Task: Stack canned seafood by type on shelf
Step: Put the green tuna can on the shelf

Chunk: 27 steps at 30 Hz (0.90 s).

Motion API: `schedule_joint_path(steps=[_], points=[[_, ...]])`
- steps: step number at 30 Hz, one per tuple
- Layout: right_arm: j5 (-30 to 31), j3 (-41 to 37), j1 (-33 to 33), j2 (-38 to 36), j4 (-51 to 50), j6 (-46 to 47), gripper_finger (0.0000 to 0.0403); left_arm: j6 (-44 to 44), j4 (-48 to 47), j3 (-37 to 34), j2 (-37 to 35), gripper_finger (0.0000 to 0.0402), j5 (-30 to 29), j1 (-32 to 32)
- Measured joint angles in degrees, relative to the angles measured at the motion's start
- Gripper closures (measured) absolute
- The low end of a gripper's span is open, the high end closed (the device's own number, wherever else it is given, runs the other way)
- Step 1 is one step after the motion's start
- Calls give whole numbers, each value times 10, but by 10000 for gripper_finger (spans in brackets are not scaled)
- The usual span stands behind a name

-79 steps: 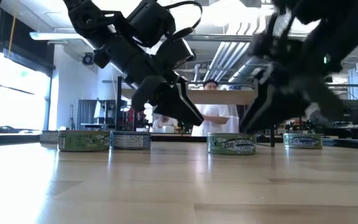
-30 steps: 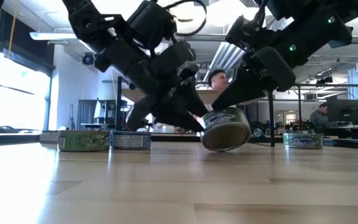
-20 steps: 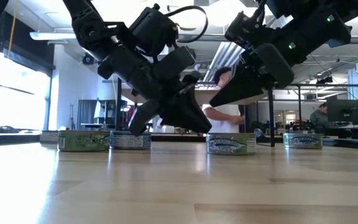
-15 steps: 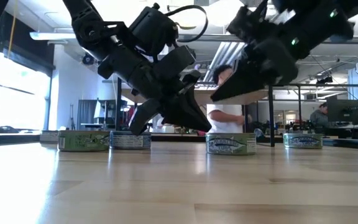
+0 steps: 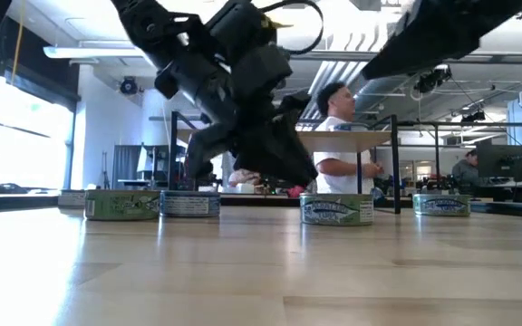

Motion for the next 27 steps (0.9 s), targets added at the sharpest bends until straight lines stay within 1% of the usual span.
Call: schedule_joint_path(steps=[3,7,14,21,25,27], points=[[30,0,15,6,0,8,402,39,-1,3,-1,292,2,6],[45,0,27,16,0,25,402,79,-5,3,10,290,22,14],[45,0,38,31,0,37,402,68,30,4,43,335,30,28],[44,0,39,33,10,36,402,41,29,4,43,393,39,36],[42,0,39,33,11,34,402,23,27,4,41,397,39,36],[28,0,39,33,11,27,402,12,25,4,38,400,38,33]])
